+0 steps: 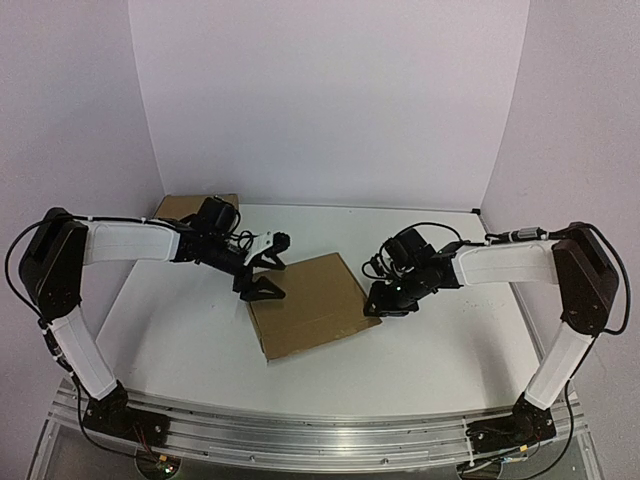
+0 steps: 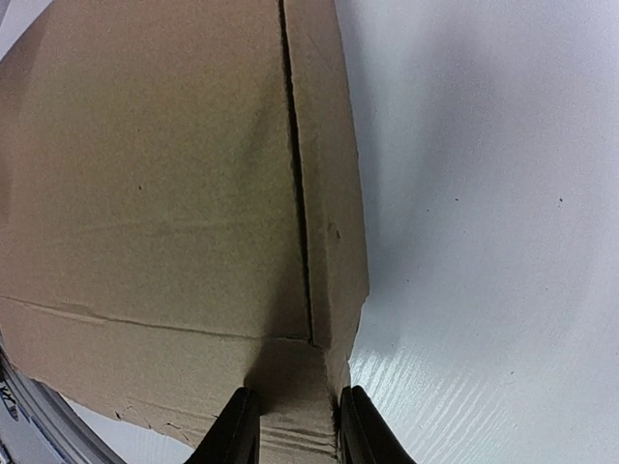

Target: Fold the paper box

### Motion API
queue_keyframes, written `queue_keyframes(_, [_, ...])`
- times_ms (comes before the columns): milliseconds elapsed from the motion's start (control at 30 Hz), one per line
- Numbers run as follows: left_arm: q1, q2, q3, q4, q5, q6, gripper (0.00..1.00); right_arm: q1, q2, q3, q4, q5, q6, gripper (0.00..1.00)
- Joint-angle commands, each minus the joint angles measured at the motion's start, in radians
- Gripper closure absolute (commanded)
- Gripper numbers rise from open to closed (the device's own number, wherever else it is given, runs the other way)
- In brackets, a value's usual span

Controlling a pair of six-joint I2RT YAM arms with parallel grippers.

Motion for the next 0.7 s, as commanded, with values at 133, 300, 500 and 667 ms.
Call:
queue_keyframes(133, [0.019,0.142,0.215,0.128,-0.336,-0.55,0.09,0.0,0.024,0.011,-0.012,0.004,-0.024,0.72])
queue_keyframes(300, [0.02,0.286,0.422,-0.058,-0.355,-0.638,0.08,0.001,0.033,0.014,-0.009,0.005,-0.033,0.71])
queue_keyframes(500, [0.029,0.451,0.604,-0.258,-0.294,-0.642,0.09,0.001,0.043,0.013,0.014,-0.003,-0.038,0.72])
queue_keyframes(667, [0.029,0.476,0.59,-0.26,-0.23,-0.634,0.15,0.0,0.044,0.0,0.052,-0.007,-0.031,0.73])
